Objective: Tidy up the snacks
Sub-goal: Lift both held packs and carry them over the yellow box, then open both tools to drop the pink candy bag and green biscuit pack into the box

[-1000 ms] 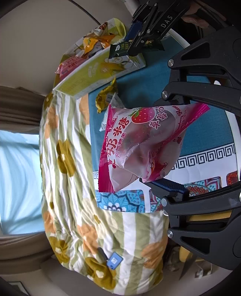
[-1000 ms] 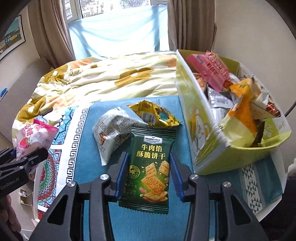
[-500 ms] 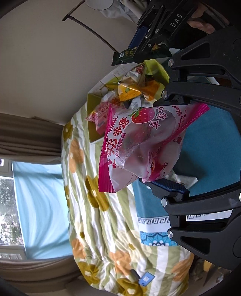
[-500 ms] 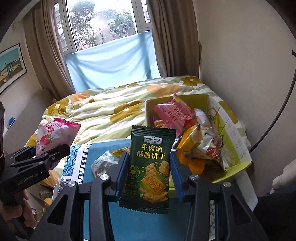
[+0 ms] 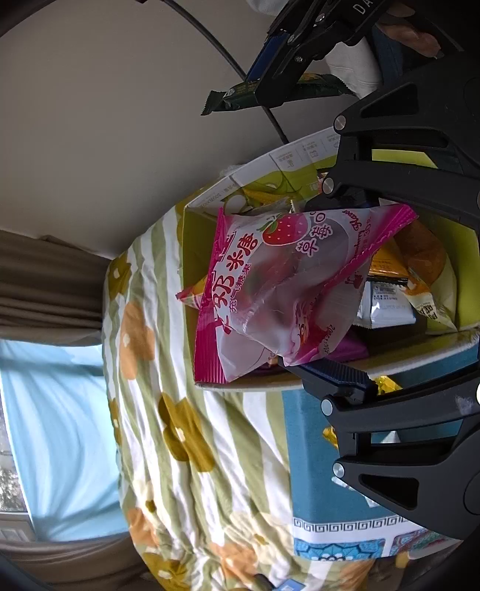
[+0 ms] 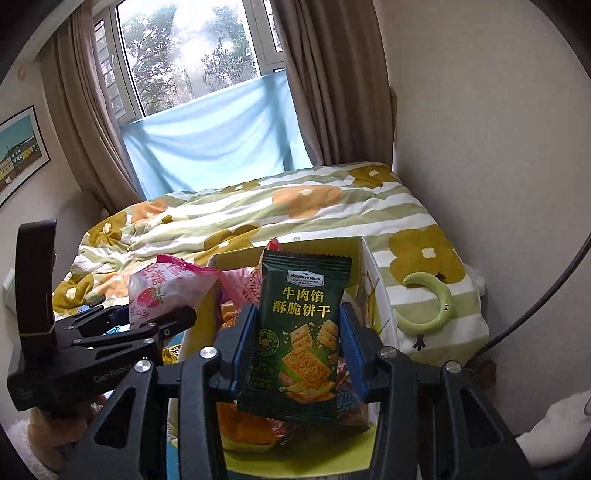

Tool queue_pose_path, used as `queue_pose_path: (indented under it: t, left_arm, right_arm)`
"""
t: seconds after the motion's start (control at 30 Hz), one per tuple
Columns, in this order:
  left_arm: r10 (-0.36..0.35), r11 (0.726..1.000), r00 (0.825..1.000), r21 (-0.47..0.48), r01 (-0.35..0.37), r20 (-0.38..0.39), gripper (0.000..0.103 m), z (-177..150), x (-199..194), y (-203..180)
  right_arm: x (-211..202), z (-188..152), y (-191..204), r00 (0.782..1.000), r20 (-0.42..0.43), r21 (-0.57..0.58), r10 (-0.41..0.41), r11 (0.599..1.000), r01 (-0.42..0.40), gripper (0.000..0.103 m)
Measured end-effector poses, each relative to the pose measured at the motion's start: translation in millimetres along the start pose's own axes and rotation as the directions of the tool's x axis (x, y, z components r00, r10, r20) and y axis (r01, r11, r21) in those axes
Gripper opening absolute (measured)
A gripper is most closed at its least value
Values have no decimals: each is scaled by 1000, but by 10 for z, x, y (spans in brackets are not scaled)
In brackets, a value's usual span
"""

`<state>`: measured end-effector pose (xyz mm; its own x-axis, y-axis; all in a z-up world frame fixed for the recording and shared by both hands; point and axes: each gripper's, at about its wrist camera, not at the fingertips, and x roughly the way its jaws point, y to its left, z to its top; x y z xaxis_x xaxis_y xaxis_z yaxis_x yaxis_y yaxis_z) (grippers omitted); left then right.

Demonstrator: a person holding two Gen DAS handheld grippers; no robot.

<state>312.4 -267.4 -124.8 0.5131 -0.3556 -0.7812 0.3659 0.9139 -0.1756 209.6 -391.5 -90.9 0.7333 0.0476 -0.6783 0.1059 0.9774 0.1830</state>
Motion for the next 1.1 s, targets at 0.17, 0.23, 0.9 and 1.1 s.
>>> queue_pose_path:
  t: [0.17,0.23,0.9,1.1]
  left_arm:
    - [35,998,999,-54,-34,29,101,-31,25,65]
    - [41,997,999,-62,-39,32,101,-51,-42,102]
    - [192,968,981,-163,-189,5,102,-389,-480,637]
    - [185,962,983,-201,-183,-9,102,-432,-572,742]
  right_arm:
    - [241,66,-211,998,-46,-26,41,999,-42,41]
    - [304,76,-267,997,-59,-29,55,998,-57,41]
    - [1057,287,-379,962,-239,-50,135,987,-151,43]
    - [1083,265,-357,955,-241,-27,174,982,-185,86]
